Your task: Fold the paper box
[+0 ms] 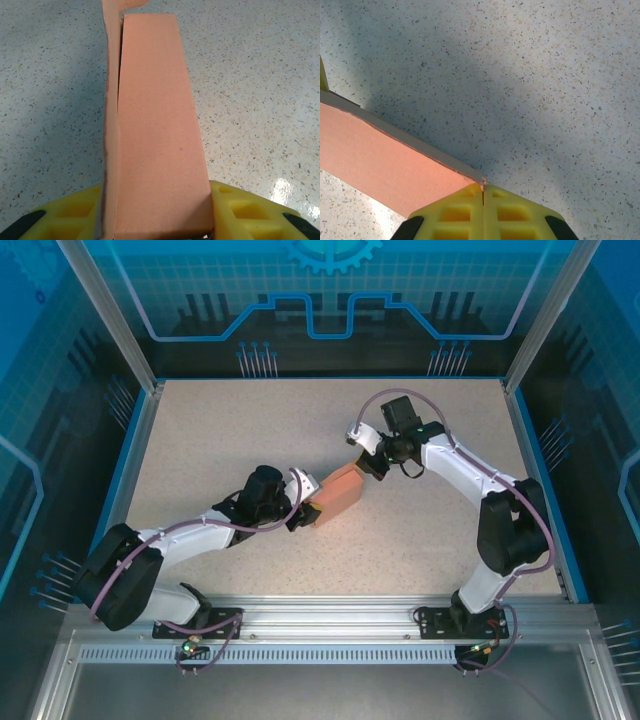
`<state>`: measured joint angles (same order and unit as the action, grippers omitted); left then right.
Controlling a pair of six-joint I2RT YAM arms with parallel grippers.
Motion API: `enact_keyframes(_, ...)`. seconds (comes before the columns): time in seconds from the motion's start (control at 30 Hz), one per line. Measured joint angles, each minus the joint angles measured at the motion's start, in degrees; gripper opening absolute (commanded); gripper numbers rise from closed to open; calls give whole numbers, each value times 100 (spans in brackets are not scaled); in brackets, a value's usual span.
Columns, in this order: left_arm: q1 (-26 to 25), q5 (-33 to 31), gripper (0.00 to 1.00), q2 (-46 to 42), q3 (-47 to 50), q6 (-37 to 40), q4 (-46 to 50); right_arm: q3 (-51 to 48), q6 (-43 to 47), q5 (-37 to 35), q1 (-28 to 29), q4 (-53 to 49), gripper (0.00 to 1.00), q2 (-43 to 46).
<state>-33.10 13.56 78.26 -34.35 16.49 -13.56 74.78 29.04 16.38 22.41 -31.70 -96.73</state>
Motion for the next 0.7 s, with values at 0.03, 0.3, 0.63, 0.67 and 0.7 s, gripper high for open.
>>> enact_keyframes(0.03, 0, 0, 35, 0, 0, 0, 2, -11, -37, -42, 13, 2, 4, 20)
enact_keyframes(0.3, 0, 0, 35, 0, -2, -2, -28, -201, -236, -385, 96, 72, 14, 238)
enact_keyframes(0.63, 0, -24, 35, 0, -2, -2, -35, -249, -376, -420, 96, 129, 4, 238)
enact_keyframes(0.67, 0, -26, 35, 0, -2, -2, -33, -254, -400, -413, 94, 131, 2, 238)
enact_keyframes(0.7, 0, -24, 35, 0, -2, -2, -33, -258, -428, -402, 96, 138, 1, 238)
